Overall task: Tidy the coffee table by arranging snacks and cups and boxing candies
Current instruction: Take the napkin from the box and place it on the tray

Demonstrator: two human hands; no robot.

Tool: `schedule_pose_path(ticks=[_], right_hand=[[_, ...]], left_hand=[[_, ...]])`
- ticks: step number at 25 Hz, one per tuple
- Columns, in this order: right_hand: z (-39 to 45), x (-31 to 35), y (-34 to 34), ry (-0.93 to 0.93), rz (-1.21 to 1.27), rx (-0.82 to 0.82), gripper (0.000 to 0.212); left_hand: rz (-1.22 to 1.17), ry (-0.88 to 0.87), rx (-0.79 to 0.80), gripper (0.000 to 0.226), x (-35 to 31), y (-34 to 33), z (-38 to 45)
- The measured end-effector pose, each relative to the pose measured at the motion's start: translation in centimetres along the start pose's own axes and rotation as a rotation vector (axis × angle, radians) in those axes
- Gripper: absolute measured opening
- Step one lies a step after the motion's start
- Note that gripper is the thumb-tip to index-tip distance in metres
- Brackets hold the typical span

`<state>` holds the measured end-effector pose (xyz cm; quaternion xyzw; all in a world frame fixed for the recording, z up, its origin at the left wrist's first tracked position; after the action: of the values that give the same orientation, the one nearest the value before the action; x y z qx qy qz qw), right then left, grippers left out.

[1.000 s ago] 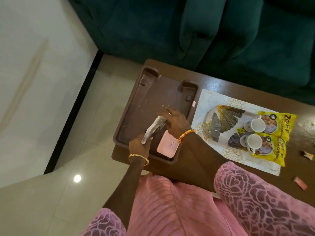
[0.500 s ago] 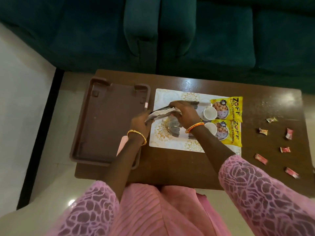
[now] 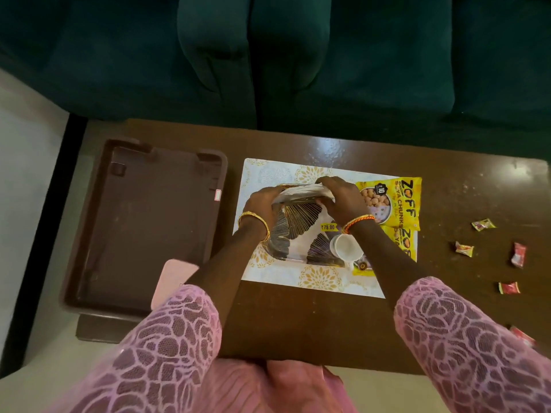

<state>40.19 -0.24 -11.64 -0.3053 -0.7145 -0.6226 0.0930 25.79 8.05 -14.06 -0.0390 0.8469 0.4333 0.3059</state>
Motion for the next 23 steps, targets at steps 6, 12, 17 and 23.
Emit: schedule_pose_path(ticks=[6,12,17,23], right_hand=[[0.0,-2.7,-0.7,-0.056,0.026,-0.075,0.039],[-0.5,-4.0,-0.9,-0.088,0.064,-0.118,0.038],[-0.7,-4.4,-1.6,-0.145,0.058,-0.085,0.041],[-3.6,-2.8,0.6,-0.228,0.129,-0.289,0.047]], left_hand=[[0.114,0.005,0.027,0.036,-0.3,-2.0,2.6],[0.27,0.023,-0.064,0.036,-0.3,-3.1,3.7],[0.453,0.118,-0.053,0.039,0.4,-3.6,4.0],[0.06,0.208,-0.145,0.053,2.4,-0.8,-3.0]])
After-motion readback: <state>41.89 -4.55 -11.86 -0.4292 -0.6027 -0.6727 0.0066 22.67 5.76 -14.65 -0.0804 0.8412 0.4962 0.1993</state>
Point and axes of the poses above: each hand's wrist, its own z-axis towards the middle knuckle, its own y-axis out of the back of the hand, x = y × z, the point moved 8 cm from there along z, towards the middle knuckle, and after that the axes turned 10 degrees about y, right-handed, at the moved point
